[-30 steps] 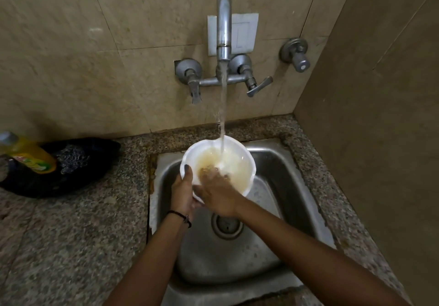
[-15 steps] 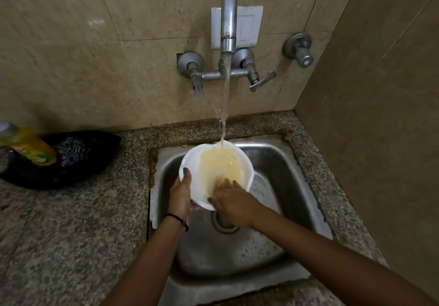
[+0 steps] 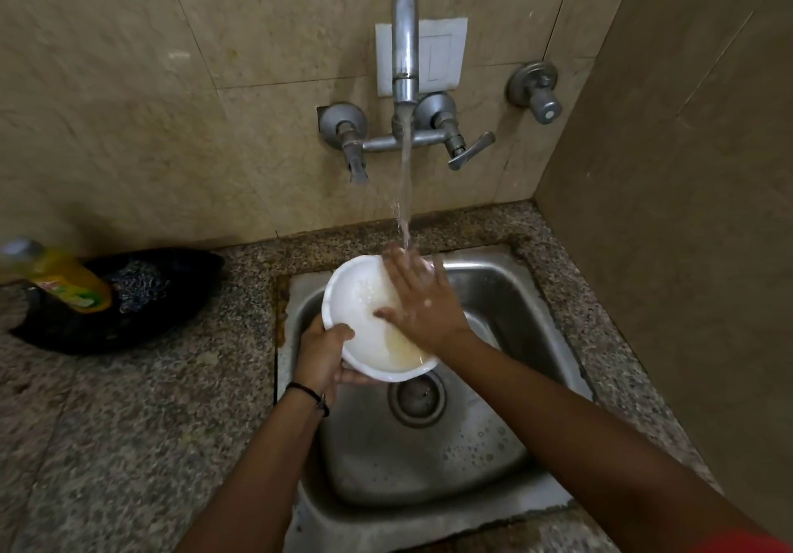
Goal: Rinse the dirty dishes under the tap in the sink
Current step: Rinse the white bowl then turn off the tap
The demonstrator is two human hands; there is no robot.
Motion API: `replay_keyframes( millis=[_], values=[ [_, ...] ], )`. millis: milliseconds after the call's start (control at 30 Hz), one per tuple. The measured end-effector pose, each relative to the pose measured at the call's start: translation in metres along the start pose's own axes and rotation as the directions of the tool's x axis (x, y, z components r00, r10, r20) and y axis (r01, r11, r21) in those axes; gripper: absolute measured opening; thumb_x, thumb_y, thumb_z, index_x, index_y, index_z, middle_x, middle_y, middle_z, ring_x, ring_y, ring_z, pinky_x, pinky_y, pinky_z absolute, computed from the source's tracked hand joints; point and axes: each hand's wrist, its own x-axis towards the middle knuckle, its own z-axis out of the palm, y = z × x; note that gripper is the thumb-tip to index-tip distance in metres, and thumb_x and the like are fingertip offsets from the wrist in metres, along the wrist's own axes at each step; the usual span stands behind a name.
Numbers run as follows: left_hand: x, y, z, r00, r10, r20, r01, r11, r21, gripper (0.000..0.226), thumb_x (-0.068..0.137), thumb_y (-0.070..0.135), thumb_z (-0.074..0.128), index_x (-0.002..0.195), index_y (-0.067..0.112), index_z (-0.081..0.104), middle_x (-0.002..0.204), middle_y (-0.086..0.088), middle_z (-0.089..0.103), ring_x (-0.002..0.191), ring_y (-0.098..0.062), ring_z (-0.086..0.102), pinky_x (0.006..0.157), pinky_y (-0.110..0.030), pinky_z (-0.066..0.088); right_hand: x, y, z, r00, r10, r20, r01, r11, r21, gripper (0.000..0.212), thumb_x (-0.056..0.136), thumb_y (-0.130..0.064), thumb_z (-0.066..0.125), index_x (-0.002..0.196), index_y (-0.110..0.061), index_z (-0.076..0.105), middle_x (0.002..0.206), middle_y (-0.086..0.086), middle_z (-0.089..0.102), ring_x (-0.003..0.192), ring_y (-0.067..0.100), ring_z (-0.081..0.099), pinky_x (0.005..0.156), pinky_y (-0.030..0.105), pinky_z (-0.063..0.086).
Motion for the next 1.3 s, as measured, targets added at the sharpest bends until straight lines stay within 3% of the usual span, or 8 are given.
replay_keyframes(
  millis=[267, 400, 567, 733, 900, 1033, 1167, 1300],
  values=[
    [-0.005, -0.009, 0.010, 0.867, 0.497, 0.041, -0.444, 0.731, 0.518, 0.052, 0.091, -0.004, 0.045, 0.140, 0.014, 0.045, 0.128, 0.004, 0.054, 0.115, -0.012, 0.049, 0.089, -0.024, 0.041, -0.018, -0.005, 0.010, 0.936, 0.336, 0.104, -0.351, 0.898, 0.264, 0.082, 0.096, -0.026, 0.049, 0.148, -0.030, -0.014, 0.130, 0.015, 0.047, 0.089, 0.029, 0.063, 0.066, 0.039, 0.055],
    [0.001, -0.014, 0.004, 0.825, 0.557, 0.096, -0.491, 0.623, 0.609, 0.052, 0.093, 0.001, 0.046, 0.142, 0.018, 0.044, 0.138, 0.000, 0.054, 0.123, -0.014, 0.050, 0.093, -0.020, 0.038, -0.020, -0.005, 0.006, 0.915, 0.363, 0.178, -0.402, 0.869, 0.288, 0.085, 0.093, -0.027, 0.054, 0.150, -0.022, -0.009, 0.145, 0.015, 0.039, 0.115, 0.029, 0.057, 0.087, 0.040, 0.053],
    [-0.006, -0.005, 0.014, 0.866, 0.500, 0.012, -0.438, 0.748, 0.499, 0.050, 0.092, -0.004, 0.042, 0.140, 0.013, 0.045, 0.136, -0.005, 0.055, 0.118, -0.017, 0.051, 0.088, -0.024, 0.040, -0.014, -0.023, -0.022, 0.984, 0.179, -0.023, -0.154, 0.896, 0.416, 0.066, 0.096, -0.022, 0.045, 0.151, -0.012, 0.008, 0.158, 0.014, 0.008, 0.146, 0.031, 0.008, 0.118, 0.044, 0.015],
    [-0.006, 0.007, 0.021, 0.865, 0.499, 0.051, -0.462, 0.753, 0.469, 0.050, 0.092, -0.008, 0.044, 0.139, 0.006, 0.045, 0.137, -0.008, 0.053, 0.125, -0.016, 0.048, 0.092, -0.013, 0.034, -0.014, -0.023, -0.028, 0.909, -0.306, -0.284, 0.390, 0.866, 0.314, 0.051, 0.091, 0.000, 0.029, 0.140, -0.005, 0.040, 0.148, 0.015, 0.038, 0.142, 0.027, 0.026, 0.118, 0.041, 0.020],
    [-0.007, 0.014, 0.034, 0.886, 0.447, 0.123, -0.455, 0.787, 0.418, 0.052, 0.091, -0.007, 0.043, 0.139, 0.014, 0.046, 0.130, -0.002, 0.055, 0.114, -0.013, 0.049, 0.091, -0.026, 0.040, -0.004, 0.004, -0.035, 0.948, 0.074, -0.309, 0.078, 0.889, 0.451, 0.055, 0.085, -0.010, 0.028, 0.135, 0.004, 0.045, 0.140, 0.023, 0.046, 0.132, 0.036, 0.041, 0.104, 0.055, 0.039],
    [-0.005, 0.017, 0.043, 0.891, 0.443, 0.095, -0.445, 0.815, 0.372, 0.049, 0.094, -0.003, 0.045, 0.140, 0.014, 0.045, 0.131, -0.003, 0.055, 0.114, -0.013, 0.050, 0.094, -0.028, 0.043, -0.011, -0.002, -0.042, 0.890, -0.329, -0.315, 0.415, 0.870, 0.265, 0.054, 0.084, -0.003, 0.028, 0.135, 0.000, 0.047, 0.143, 0.018, 0.045, 0.136, 0.031, 0.038, 0.116, 0.043, 0.025],
    [-0.007, 0.019, 0.048, 0.895, 0.433, 0.106, -0.441, 0.826, 0.351, 0.052, 0.091, -0.008, 0.043, 0.139, 0.012, 0.046, 0.131, -0.005, 0.055, 0.113, -0.013, 0.049, 0.093, -0.026, 0.042, -0.009, 0.004, -0.039, 0.956, -0.063, -0.287, 0.178, 0.902, 0.394, 0.060, 0.083, -0.010, 0.026, 0.141, -0.002, 0.039, 0.149, 0.018, 0.036, 0.140, 0.030, 0.030, 0.116, 0.046, 0.025],
    [-0.002, 0.015, 0.039, 0.920, 0.389, 0.039, -0.381, 0.869, 0.316, 0.051, 0.092, -0.004, 0.047, 0.139, 0.016, 0.047, 0.133, -0.010, 0.057, 0.117, -0.023, 0.055, 0.097, -0.048, 0.048, -0.008, -0.003, -0.036, 0.934, -0.312, -0.174, 0.345, 0.913, 0.217, 0.061, 0.086, -0.016, 0.030, 0.146, -0.007, 0.028, 0.153, 0.014, 0.028, 0.143, 0.026, 0.022, 0.119, 0.039, 0.011]
  ],
)
